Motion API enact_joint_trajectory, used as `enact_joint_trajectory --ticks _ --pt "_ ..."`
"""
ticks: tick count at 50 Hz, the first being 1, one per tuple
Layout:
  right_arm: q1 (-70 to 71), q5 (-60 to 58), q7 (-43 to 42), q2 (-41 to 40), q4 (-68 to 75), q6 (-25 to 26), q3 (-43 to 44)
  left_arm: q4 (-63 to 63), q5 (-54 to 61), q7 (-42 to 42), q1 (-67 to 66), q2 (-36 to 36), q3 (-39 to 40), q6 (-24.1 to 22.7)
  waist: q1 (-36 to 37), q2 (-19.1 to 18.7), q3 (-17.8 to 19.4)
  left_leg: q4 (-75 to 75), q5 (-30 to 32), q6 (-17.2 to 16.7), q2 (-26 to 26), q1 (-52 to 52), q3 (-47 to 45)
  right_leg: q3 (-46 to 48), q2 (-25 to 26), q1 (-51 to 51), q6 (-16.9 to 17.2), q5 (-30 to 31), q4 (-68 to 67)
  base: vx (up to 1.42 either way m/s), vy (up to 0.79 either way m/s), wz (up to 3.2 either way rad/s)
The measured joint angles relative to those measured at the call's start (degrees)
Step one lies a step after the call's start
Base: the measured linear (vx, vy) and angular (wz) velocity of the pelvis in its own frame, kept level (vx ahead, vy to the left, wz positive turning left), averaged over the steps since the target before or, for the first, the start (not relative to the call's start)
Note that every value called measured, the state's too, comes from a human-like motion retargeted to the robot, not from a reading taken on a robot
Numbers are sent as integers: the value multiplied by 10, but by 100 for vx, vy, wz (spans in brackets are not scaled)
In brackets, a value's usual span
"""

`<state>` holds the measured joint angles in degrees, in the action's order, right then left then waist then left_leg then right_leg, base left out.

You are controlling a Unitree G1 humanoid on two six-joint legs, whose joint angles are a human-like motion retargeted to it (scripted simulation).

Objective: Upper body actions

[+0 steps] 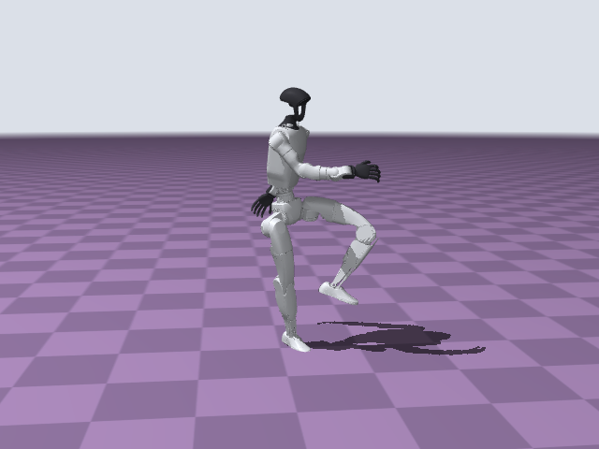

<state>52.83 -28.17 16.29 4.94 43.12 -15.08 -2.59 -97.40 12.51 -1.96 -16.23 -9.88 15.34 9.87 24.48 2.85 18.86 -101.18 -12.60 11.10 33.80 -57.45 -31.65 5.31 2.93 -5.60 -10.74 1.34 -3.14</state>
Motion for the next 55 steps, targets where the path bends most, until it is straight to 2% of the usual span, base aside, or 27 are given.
enact_joint_trajectory --ticks 3,6,7,8,10,12,13,15,17,18,20,22,25,30,34,36,37,38,40,41,42,43,45,47,48,52,55 --pt "-90 -83 -9 -19 36 0 15 0 6 -4 77 15 -47 -22 -48 -16 -50 139 33 -30 -36 156 -9 34 11 5 9 -6 13 7 17 112" --pt "-231 -144 -16 -43 83 34 12 0 49 -69 139 36 -83 -74 -101 6 -85 436 99 -64 -193 369 -17 59 -23 -5 32 -33 -10 20 24 88" --pt "-288 -160 -13 -51 98 47 8 0 78 -97 158 44 -91 -101 -123 12 -92 567 95 -75 -261 448 7 69 -29 -14 38 -42 -27 30 24 76" --pt "-342 -176 -9 -55 114 61 2 0 112 -118 181 54 -96 -133 -151 12 -95 711 21 -89 -330 528 52 81 -22 -23 40 -47 -47 34 18 39" --pt "-453 -222 -21 -48 162 84 2 0 162 -107 234 82 -112 -192 -181 -7 -103 950 -10 -36 -363 695 -43 128 -17 -25 35 16 -129 29 27 23" --pt "-511 -279 -69 -13 237 125 34 28 180 -45 347 93 -124 -169 -307 -38 -103 967 16 -59 -314 677 41 222 -59 117 -19 183 -362 -34 67 138" --pt "-514 -284 -101 7 280 160 51 60 154 -29 419 89 -104 -154 -314 -47 -81 934 23 -61 -297 632 58 172 -80 220 -36 185 -514 -77 70 -29" --pt "-526 -263 -157 53 379 205 111 137 74 -60 554 72 -87 -169 -320 -28 -40 946 21 -33 -340 621 39 108 -124 379 -42 110 -737 -81 57 -57" --pt "-543 -213 -178 105 469 249 169 214 12 -107 668 34 -123 -169 -384 -33 34 947 26 -17 -339 631 90 140 -186 467 -42 82 -878 -55 55 163" --pt "-557 -187 -189 129 506 278 191 253 -13 -121 709 14 -136 -169 -411 -40 70 940 29 -18 -326 633 111 150 -176 509 -42 84 -914 -39 37 152" --pt "-613 -130 -237 169 543 326 225 319 -39 -143 756 -17 -158 -179 -441 -59 102 933 31 -13 -305 628 121 179 -151 585 -42 80 -944 -7 23 50" --pt "-709 -54 -304 185 543 330 255 358 -50 -156 774 -23 -169 -192 -443 -82 85 932 31 -17 -282 615 119 213 -110 644 -41 87 -920 36 -3 -22" --pt "-840 22 -370 192 543 280 305 392 -61 -130 756 -12 -177 -196 -429 -93 22 934 29 -22 -283 600 115 221 -103 672 -42 74 -884 45 -11 -23" --pt "-881 89 -390 142 543 250 337 380 -30 -116 693 30 -214 -210 -370 -53 -6 950 24 -34 -318 633 97 178 -126 506 -42 74 -793 12 -27 -24" --pt "-810 54 -323 108 543 273 280 256 3 -105 584 69 -225 -195 -348 -49 -57 957 18 -52 -318 634 87 163 -63 295 -42 110 -544 14 -24 -27" --pt "-752 17 -271 92 543 298 235 166 18 -78 504 91 -222 -176 -331 -50 -95 944 7 -61 -319 624 77 129 -13 184 -37 132 -358 36 -26 -36" --pt "-721 -4 -246 83 542 306 214 117 24 -61 460 102 -219 -161 -320 -48 -113 929 2 -65 -323 619 73 110 6 124 -21 116 -257 44 -22 -10" --pt "-687 -24 -222 73 540 307 193 65 24 -41 416 108 -214 -139 -314 -40 -125 907 -1 -66 -338 615 73 99 14 61 16 53 -157 47 -14 7" --pt "-620 -51 -176 46 505 311 146 0 20 -14 312 105 -202 -64 -291 -15 -146 827 55 -83 -353 599 48 162 -18 -5 32 -25 -33 41 -9 -43" --pt "-559 -49 -144 26 476 317 120 0 17 -20 267 95 -179 -21 -257 -7 -151 694 122 -91 -307 532 18 111 -26 7 42 -14 -14 6 -15 -158" --pt "-499 -48 -107 6 438 316 102 0 13 -27 223 83 -154 9 -220 -9 -149 558 183 -85 -246 456 -1 62 -22 19 47 -2 1 -29 -23 -214" --pt "-441 -52 -60 -10 386 301 99 0 7 -36 183 70 -123 17 -178 -31 -133 417 233 -48 -152 366 3 19 8 31 45 10 5 -39 -25 -176" --pt "-330 -51 47 -38 274 259 74 0 21 -23 108 43 -72 23 -143 -36 -79 220 184 -25 -129 220 85 14 7 32 46 36 12 -41 -26 -119" --pt "-205 -40 110 -40 174 216 54 0 20 14 63 15 -12 61 -89 -45 -13 57 129 9 19 116 98 6 41 10 16 46 20 -49 -39 -153" --pt "-149 -44 114 -37 130 188 56 0 15 24 43 4 20 79 -58 -42 14 8 100 29 53 70 99 -14 40 7 11 45 16 -42 -44 -167" --pt "-19 18 82 30 3 96 36 0 27 18 -58 -51 97 89 52 -14 72 -55 23 38 10 -54 77 -83 2 -2 -6 53 6 5 -19 -113" --pt "8 85 47 69 -50 64 31 0 86 -30 -119 -88 112 84 103 14 65 -38 -4 39 -6 -71 14 -87 -38 6 -2 50 0 33 12 7"
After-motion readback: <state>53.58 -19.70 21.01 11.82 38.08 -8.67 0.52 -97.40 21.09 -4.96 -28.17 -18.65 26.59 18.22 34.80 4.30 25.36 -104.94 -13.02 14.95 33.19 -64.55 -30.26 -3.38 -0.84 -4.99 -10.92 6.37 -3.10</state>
